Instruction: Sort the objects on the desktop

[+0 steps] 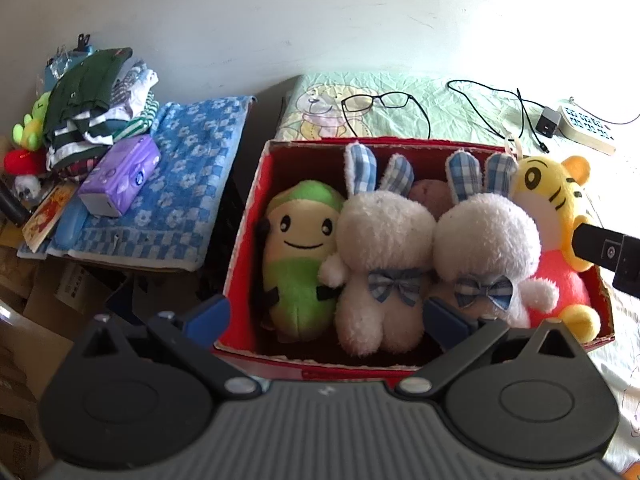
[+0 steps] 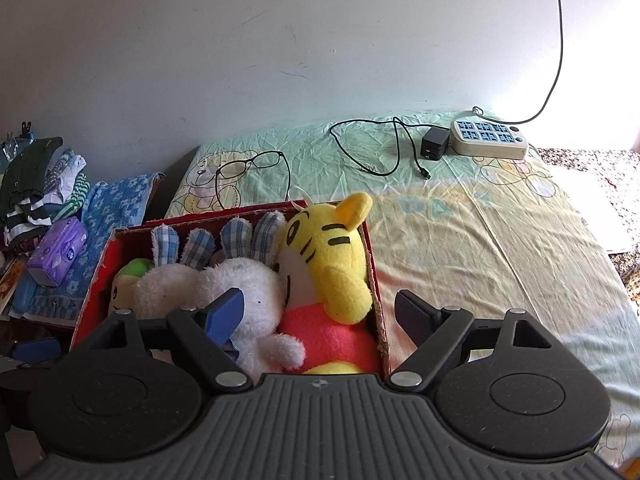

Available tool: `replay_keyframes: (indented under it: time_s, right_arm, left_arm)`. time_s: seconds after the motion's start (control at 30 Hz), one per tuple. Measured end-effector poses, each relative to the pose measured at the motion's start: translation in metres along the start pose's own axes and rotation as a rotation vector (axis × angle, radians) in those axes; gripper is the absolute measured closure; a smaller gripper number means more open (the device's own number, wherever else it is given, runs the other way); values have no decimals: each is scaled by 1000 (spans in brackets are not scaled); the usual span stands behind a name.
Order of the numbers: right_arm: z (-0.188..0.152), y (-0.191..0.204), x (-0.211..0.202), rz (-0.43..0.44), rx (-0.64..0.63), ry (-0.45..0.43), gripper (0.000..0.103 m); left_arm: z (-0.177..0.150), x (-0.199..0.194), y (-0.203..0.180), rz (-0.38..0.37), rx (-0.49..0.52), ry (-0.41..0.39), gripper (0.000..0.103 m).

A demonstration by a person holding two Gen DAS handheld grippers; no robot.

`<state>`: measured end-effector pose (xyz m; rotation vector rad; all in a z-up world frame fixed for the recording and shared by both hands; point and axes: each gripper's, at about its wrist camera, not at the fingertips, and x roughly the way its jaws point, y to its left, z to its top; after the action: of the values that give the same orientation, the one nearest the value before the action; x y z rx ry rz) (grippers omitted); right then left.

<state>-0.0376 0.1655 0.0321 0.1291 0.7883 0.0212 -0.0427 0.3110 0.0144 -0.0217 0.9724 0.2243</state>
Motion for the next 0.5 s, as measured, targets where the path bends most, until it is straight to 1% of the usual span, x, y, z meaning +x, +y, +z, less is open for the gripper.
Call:
replay_keyframes:
  time_s: [0.1,0.27,0.5]
  right_arm:
    - [4,1,5,15,-13,12,18]
    - [7,3,10,11,-42,16,18]
    - [10,8,17,14,-67,30,18]
  left_arm:
    - [2,2,1,9,-17,-4,1]
    - [4,8,3,5,-34,14,1]
    - [4,4,5,6,-37,-21,1]
